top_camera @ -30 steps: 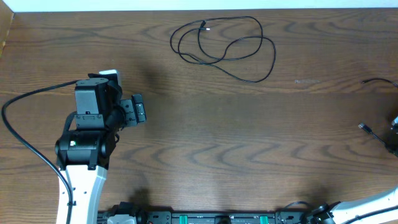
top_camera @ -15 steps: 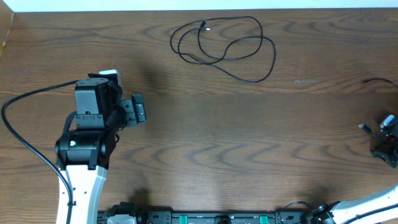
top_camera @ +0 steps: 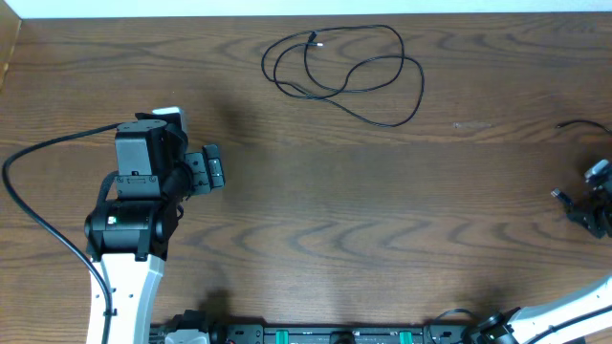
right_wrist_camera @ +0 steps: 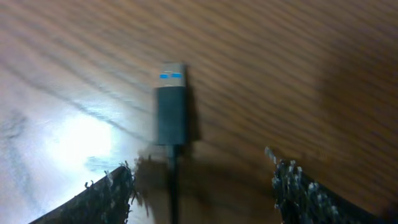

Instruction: Untangle cables

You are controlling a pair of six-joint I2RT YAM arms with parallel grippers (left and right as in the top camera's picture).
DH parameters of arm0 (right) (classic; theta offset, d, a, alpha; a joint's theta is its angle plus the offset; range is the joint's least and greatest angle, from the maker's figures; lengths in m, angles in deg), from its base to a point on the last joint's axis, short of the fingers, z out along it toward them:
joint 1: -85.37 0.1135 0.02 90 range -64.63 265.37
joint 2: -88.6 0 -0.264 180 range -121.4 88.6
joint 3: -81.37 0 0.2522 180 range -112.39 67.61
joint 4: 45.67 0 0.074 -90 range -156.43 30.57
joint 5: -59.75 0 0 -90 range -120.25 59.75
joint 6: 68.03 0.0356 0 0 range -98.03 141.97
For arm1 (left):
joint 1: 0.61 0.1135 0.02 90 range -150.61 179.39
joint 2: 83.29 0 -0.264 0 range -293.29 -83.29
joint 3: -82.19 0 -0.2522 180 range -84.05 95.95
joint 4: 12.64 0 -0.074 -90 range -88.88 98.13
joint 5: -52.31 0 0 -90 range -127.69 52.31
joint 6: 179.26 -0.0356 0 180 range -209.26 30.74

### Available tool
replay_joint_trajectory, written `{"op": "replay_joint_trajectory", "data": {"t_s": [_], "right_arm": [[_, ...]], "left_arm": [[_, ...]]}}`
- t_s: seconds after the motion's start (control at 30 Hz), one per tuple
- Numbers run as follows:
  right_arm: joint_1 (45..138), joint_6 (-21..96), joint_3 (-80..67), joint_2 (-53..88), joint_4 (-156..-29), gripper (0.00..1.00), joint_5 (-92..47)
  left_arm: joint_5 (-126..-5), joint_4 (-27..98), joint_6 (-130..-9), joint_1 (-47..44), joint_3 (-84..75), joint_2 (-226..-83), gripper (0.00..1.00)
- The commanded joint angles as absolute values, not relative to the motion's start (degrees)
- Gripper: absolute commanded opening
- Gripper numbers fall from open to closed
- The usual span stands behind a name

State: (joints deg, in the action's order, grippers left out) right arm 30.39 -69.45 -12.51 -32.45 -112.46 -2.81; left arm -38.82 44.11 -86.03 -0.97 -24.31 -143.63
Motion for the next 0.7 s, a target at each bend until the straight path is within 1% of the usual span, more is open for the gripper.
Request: {"op": "replay_joint_trajectory", "data": {"t_s": [0.0, 0.1, 0.13, 0.23, 0.33, 0.37, 0.4, 0.5, 0.53, 0.57, 0.63, 0.67], "right_arm": [[31.07, -56.88, -14.98, -34.86, -112.62, 0.71, -4.43], [31.66, -51.64, -17.25, -32.83, -112.92, 0.74, 1.01], [31.99, -50.63, -17.52, -31.54, -112.83, 0.99, 2.52], [33.71, -48.31, -17.56, -27.16, -112.59, 0.99, 5.67], [36.07, -42.37, -17.56, -23.14, -112.07, 0.99, 7.29], [38.0, -34.32, -17.56, -20.32, -111.44, 0.99, 6.63], [38.83, -29.38, -17.56, -19.14, -111.28, 0.99, 5.8], [41.89, -2.22, -17.56, -15.54, -110.71, 0.99, -2.77], [43.33, 13.04, -17.54, -14.27, -111.81, 0.99, -10.64], [44.36, 22.48, -17.54, -13.64, -112.57, 0.99, -14.77], [45.93, 29.52, -17.54, -13.22, -111.94, 0.99, -13.83], [46.89, 31.09, -17.54, -13.2, -111.41, 0.99, -12.21]], "left_arm": [[-38.29, 43.89, -85.53, -0.66, -23.08, -143.63, 0.92], [-38.29, 43.89, -85.53, -0.66, -23.08, -143.63, 0.93], [-38.29, 43.89, -85.53, -0.66, -23.08, -143.63, 0.92], [-38.29, 43.89, -85.53, -0.66, -23.08, -143.63, 0.92], [-38.29, 43.89, -85.53, -0.66, -23.08, -143.63, 0.92], [-38.29, 43.89, -85.53, -0.66, -23.08, -143.63, 0.92], [-38.29, 43.89, -85.53, -0.66, -23.08, -143.63, 0.93], [-38.29, 43.89, -85.53, -0.66, -23.08, -143.63, 0.93], [-38.29, 43.89, -85.53, -0.66, -23.08, -143.63, 0.92], [-38.29, 43.89, -85.53, -0.66, -23.08, -143.63, 0.92], [-38.29, 43.89, -85.53, -0.66, -23.08, -143.63, 0.93], [-38.29, 43.89, -85.53, -0.66, -23.08, -143.63, 0.92]]}}
